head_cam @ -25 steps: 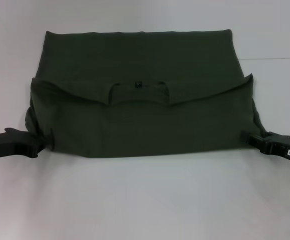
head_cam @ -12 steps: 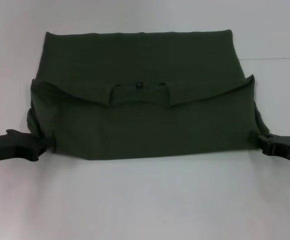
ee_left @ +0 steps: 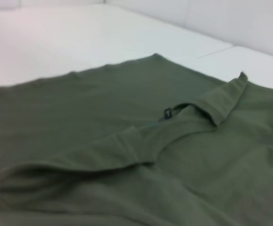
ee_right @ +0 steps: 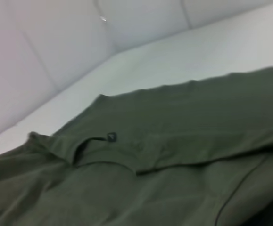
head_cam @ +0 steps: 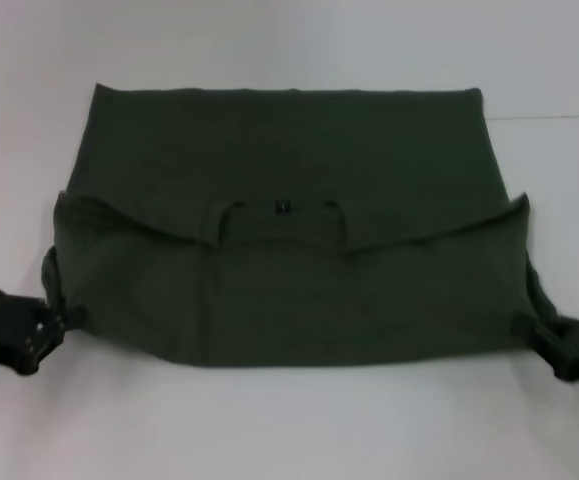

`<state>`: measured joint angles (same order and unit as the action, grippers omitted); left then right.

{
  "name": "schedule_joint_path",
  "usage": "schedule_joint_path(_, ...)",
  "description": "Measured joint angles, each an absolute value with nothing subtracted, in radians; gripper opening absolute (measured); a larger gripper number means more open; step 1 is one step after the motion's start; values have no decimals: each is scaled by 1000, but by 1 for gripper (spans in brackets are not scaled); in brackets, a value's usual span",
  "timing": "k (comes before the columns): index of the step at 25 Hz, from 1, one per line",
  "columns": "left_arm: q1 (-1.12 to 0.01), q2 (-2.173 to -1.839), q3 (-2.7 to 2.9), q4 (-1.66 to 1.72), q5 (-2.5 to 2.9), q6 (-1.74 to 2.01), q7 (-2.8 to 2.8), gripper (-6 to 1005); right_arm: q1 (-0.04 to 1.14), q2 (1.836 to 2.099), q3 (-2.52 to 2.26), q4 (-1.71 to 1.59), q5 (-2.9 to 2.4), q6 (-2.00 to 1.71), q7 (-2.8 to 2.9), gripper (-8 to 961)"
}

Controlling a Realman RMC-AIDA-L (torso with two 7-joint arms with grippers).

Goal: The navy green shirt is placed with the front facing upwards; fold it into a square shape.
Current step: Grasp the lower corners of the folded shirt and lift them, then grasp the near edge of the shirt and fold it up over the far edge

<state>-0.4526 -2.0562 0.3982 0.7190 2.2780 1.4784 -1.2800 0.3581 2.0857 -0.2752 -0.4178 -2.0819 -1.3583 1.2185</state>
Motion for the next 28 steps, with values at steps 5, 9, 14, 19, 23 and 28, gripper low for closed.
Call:
schedule_joint_path(5, -395, -2071, 346, 770, 2280, 1581, -1178, 28, 252, 2089, -228, -424, -2081, -1524, 1062, 56)
schedule_joint_path(9, -317, -2092, 332, 842, 2284, 1697, -1102, 29, 181, 2089, -210, -421, -2081, -1612, 979, 56)
schedule_joint_path(14, -235, -2110, 331, 904, 2291, 1827, -1034, 29, 120, 2091, -215, -422, -2087, -1668, 936, 56)
schedule_joint_path(19, -148, -2125, 315, 991, 2296, 1910, -1024, 29, 87, 2092, -214, -423, -2140, -1694, 911, 56)
schedule_joint_path(23, -143, -2124, 295, 1001, 2301, 1926, -1022, 30, 86, 2094, -210, -417, -2150, -1689, 910, 56)
schedule_joint_path(28, -163, -2119, 288, 985, 2302, 1930, -1049, 30, 110, 2090, -199, -423, -2146, -1709, 957, 56)
